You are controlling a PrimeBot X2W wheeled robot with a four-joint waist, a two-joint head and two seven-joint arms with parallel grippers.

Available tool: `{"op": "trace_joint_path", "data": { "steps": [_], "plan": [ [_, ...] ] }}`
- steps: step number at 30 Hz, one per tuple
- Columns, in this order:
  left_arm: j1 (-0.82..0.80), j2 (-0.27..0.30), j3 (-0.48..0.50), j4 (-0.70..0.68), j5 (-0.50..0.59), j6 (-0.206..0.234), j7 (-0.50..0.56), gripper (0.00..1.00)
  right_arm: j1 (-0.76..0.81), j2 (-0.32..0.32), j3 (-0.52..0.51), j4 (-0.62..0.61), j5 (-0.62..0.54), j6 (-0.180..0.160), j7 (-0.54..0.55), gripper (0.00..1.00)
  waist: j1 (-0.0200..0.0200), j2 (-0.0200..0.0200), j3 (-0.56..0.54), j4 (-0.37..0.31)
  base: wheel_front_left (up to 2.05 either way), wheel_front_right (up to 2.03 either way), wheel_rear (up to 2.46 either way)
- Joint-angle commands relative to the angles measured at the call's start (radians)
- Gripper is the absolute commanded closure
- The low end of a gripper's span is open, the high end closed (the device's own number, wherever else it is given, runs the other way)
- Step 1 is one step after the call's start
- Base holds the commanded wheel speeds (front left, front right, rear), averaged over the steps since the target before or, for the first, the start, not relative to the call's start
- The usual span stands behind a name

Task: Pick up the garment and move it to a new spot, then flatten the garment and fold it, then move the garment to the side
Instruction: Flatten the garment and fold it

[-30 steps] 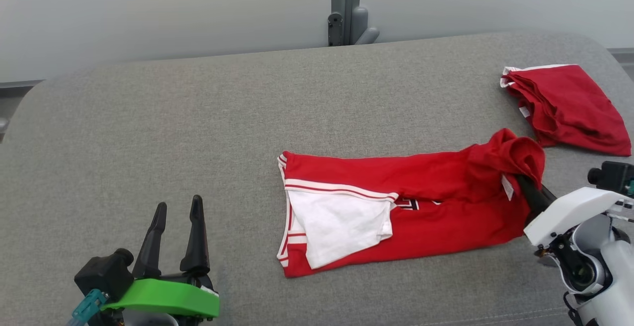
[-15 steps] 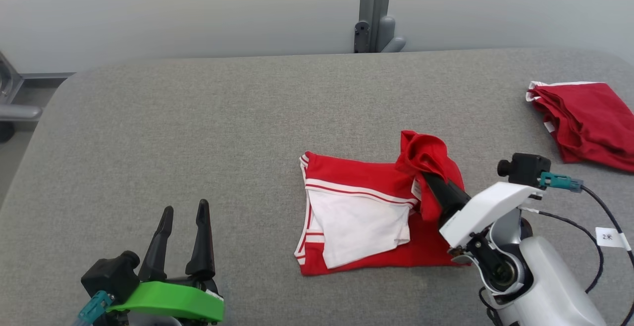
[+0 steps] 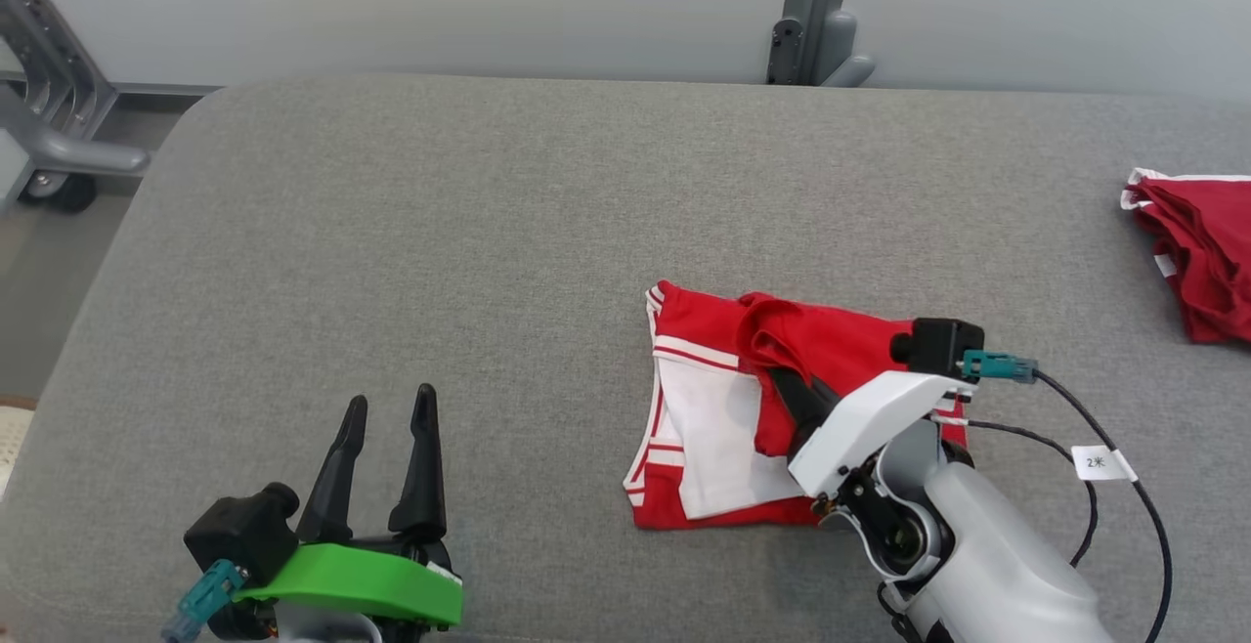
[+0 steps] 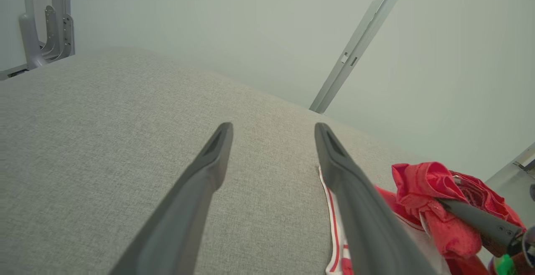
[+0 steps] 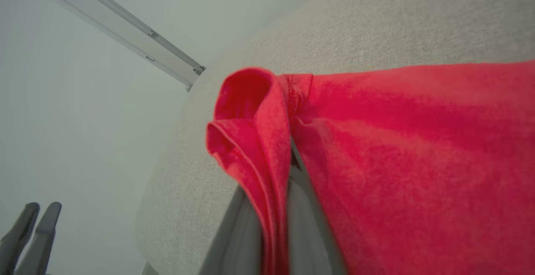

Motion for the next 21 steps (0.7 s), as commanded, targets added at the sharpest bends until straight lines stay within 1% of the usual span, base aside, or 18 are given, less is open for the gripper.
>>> {"op": "trace_joint_path", "data": {
  "steps": [1,8,14,15,16,17,18,21],
  "plan": [
    [-0.018,-0.002,0.000,0.003,0.007,-0.004,-0.007,0.00,-0.019,-0.001,0.019,0.015,0.014,0.000,-0.015,1.00,0.0000,0.0097,0.014,0.020,0.00,0.00,0.00],
    [-0.029,-0.013,-0.003,0.018,0.012,-0.012,-0.008,0.00,-0.082,-0.001,0.137,0.133,0.091,0.000,-0.094,1.00,0.0000,0.0097,0.025,0.046,0.00,0.00,0.00],
    [-0.036,-0.021,0.000,0.028,0.015,-0.018,-0.011,0.00,-0.130,-0.001,0.231,0.214,0.151,0.000,-0.146,1.00,0.0000,0.0097,0.029,0.053,0.00,0.00,0.00],
    [-0.036,-0.022,0.001,0.029,0.016,-0.017,-0.012,0.00,-0.137,-0.001,0.245,0.226,0.162,0.000,-0.152,0.78,0.0000,0.0097,0.029,0.053,0.00,0.00,0.00],
    [-0.037,-0.023,0.001,0.030,0.016,-0.016,-0.012,0.00,-0.144,-0.001,0.260,0.237,0.173,0.000,-0.159,0.52,0.0000,0.0097,0.030,0.053,0.00,0.00,0.00],
    [-0.037,-0.023,0.002,0.031,0.016,-0.017,-0.012,0.00,-0.150,-0.001,0.275,0.244,0.183,0.000,-0.164,0.16,0.0000,0.0097,0.029,0.053,0.00,0.00,0.00],
    [-0.037,-0.023,0.003,0.032,0.016,-0.017,-0.013,0.00,-0.156,-0.001,0.291,0.249,0.192,0.000,-0.169,0.00,0.0000,0.0097,0.029,0.052,0.00,0.00,0.00],
    [-0.037,-0.025,0.005,0.034,0.017,-0.018,-0.013,0.00,-0.172,-0.001,0.338,0.255,0.204,0.000,-0.190,0.00,0.0000,0.0097,0.028,0.048,0.00,0.00,0.00]
  ]
}}
